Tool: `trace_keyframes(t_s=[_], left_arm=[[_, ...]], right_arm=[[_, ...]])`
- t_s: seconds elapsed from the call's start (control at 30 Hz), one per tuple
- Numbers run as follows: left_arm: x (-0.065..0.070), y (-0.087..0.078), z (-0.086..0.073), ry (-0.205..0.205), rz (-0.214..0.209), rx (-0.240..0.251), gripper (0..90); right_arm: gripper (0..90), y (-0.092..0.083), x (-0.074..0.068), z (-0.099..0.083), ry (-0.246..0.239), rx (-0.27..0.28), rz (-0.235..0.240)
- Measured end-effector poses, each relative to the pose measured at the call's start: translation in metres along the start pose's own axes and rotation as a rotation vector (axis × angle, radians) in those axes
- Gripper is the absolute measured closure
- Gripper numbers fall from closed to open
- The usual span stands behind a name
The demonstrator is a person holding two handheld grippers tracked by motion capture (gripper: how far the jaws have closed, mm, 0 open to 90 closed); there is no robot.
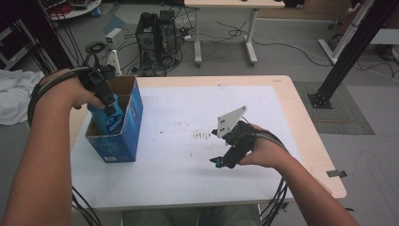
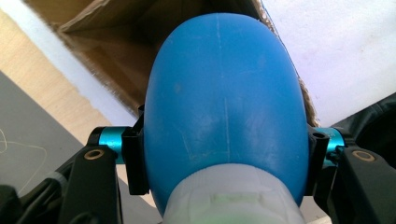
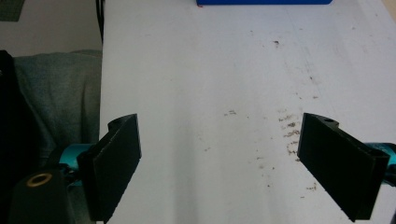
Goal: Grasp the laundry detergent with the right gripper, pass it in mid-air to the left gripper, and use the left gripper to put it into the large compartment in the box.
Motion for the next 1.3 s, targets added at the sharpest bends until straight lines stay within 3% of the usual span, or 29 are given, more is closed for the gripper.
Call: trace_keyframes(t_s=[0.03,0.17,0.2,0.5,0.87,0.9,0.97,1.0,1.13,1.2,1.27,1.3], left_arm=[[-0.001,0.002,0.001,0.014,0.001,-0.012,37.9],[0.001,0.013,0.004,0.007,-0.004,-0.015,37.9],[-0.001,0.015,0.005,0.033,0.006,-0.031,37.9],[-0.001,0.034,0.008,0.056,0.009,-0.033,37.9],[-0.004,0.046,0.008,0.138,0.030,-0.052,37.8],[-0.003,0.049,0.007,0.125,0.021,-0.031,37.9],[-0.001,0.052,0.007,0.103,0.021,-0.002,37.8],[-0.002,0.053,0.008,0.126,0.022,-0.022,37.9],[-0.002,0.056,0.009,0.149,0.024,-0.033,37.8],[-0.003,0.059,0.009,0.140,0.017,-0.021,37.8],[-0.005,0.060,0.009,0.157,0.019,-0.031,37.8],[-0.005,0.062,0.008,0.142,0.012,-0.016,37.8]], right_arm=[[12.7,-0.001,-0.001,0.000,0.006,-0.001,0.002],[12.7,-0.001,0.000,-0.002,0.004,0.004,-0.010],[12.7,-0.001,0.000,-0.002,0.002,0.004,-0.007],[12.7,-0.002,-0.001,-0.004,0.005,0.002,-0.009],[12.7,-0.001,-0.002,-0.003,0.008,-0.003,-0.011],[12.7,-0.001,-0.003,-0.003,0.024,-0.006,-0.009],[12.7,-0.001,-0.002,-0.002,0.008,-0.005,-0.012],[12.7,-0.001,-0.002,-0.002,0.010,-0.006,-0.012],[12.7,0.000,-0.002,-0.001,0.008,-0.007,-0.014],[12.7,0.000,-0.002,-0.001,0.007,-0.005,-0.012],[12.7,-0.001,-0.002,-0.001,0.011,-0.006,-0.012],[12.7,-0.001,-0.002,-0.001,0.010,-0.006,-0.009]])
Point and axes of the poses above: each handheld gripper's, and its own axes: y roughly forward along the jaws, z roughly out of its top, x roughly to its right, the point moved 1 cm from there along y, roughly forward along the jaws, and after that the axes turned 6 degrees about -y, right-handed, at the moved point
